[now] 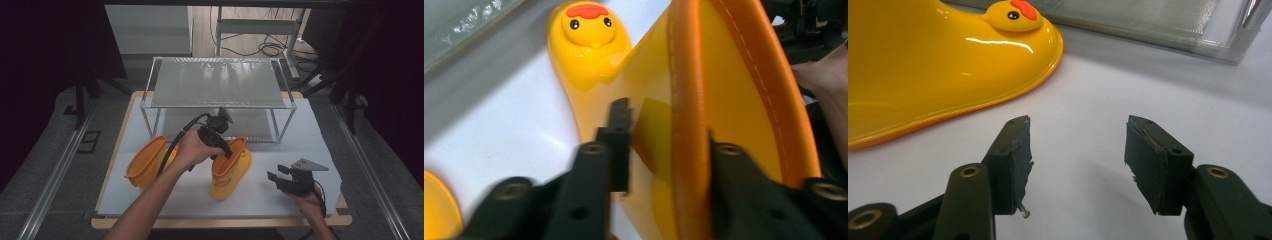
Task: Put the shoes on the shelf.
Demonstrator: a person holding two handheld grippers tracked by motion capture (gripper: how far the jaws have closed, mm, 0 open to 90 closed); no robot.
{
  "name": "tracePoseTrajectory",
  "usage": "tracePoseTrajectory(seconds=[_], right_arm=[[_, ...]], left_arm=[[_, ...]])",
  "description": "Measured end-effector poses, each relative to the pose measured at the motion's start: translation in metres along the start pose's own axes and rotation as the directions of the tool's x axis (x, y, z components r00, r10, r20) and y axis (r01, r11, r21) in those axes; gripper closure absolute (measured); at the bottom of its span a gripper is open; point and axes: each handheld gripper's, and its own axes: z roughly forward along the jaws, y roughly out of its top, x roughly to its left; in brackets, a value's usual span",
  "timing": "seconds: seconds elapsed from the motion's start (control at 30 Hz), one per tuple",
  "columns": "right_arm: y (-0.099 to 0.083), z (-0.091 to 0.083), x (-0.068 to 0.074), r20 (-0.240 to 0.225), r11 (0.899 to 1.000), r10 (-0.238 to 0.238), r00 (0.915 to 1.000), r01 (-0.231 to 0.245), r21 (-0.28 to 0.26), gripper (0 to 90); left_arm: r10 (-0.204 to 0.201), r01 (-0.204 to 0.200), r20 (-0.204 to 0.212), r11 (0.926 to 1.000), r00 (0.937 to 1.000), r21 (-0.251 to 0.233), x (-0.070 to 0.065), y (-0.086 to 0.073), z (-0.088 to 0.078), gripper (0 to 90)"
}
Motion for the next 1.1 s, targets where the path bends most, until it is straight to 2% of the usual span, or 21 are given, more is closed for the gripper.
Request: tracePoseTrajectory(seconds=[0.13,0.33,0.4,0.47,0.5,0.6,0.73,0.87,1.1], right_arm=[[0.000,0.000,0.000,0.002,1.000,0.005,1.0000,-0.005,-0.007,43.7],[0.000,-0.001,-0.001,0.008,1.000,0.008,0.9999,-0.008,-0.005,43.8],[0.000,-0.001,-0.002,0.012,1.000,0.009,0.9999,-0.009,-0.010,43.8],[0.000,-0.002,-0.003,0.015,1.000,0.016,0.9998,-0.016,-0.012,43.8],[0.000,-0.002,-0.003,0.015,1.000,0.016,0.9998,-0.016,-0.012,43.8],[0.001,-0.004,-0.004,0.017,1.000,0.021,0.9996,-0.021,-0.015,43.8],[0.001,-0.003,-0.003,0.016,1.000,0.017,0.9997,-0.016,-0.015,43.8],[0.001,-0.003,-0.003,0.015,1.000,0.015,0.9998,-0.015,-0.014,43.7],[0.001,-0.002,-0.002,0.014,1.000,0.016,0.9998,-0.016,-0.011,43.7]], left_arm=[[0.011,-0.011,-0.017,0.9999,0.9998,-0.006,-0.002,0.000,0.000,87.0],[0.007,-0.008,-0.019,0.9995,0.9998,-0.030,-0.001,-0.002,-0.004,88.0],[0.006,-0.006,-0.012,0.9991,0.9999,-0.042,0.000,-0.002,-0.007,88.0],[0.008,-0.008,0.002,0.9980,1.0000,-0.063,-0.001,-0.003,-0.018,88.0],[0.008,-0.008,0.002,0.9980,1.0000,-0.063,-0.001,-0.003,-0.018,88.0],[0.015,-0.014,0.001,0.9964,0.9999,-0.083,-0.002,-0.007,-0.032,88.0],[0.024,-0.025,-0.015,0.9939,0.9996,-0.107,-0.002,-0.021,-0.053,88.0],[0.018,-0.021,-0.025,0.9926,0.9995,-0.119,0.001,-0.031,-0.064,88.0],[0.031,-0.038,-0.053,0.9913,0.9981,-0.127,0.008,-0.057,-0.079,88.0]])
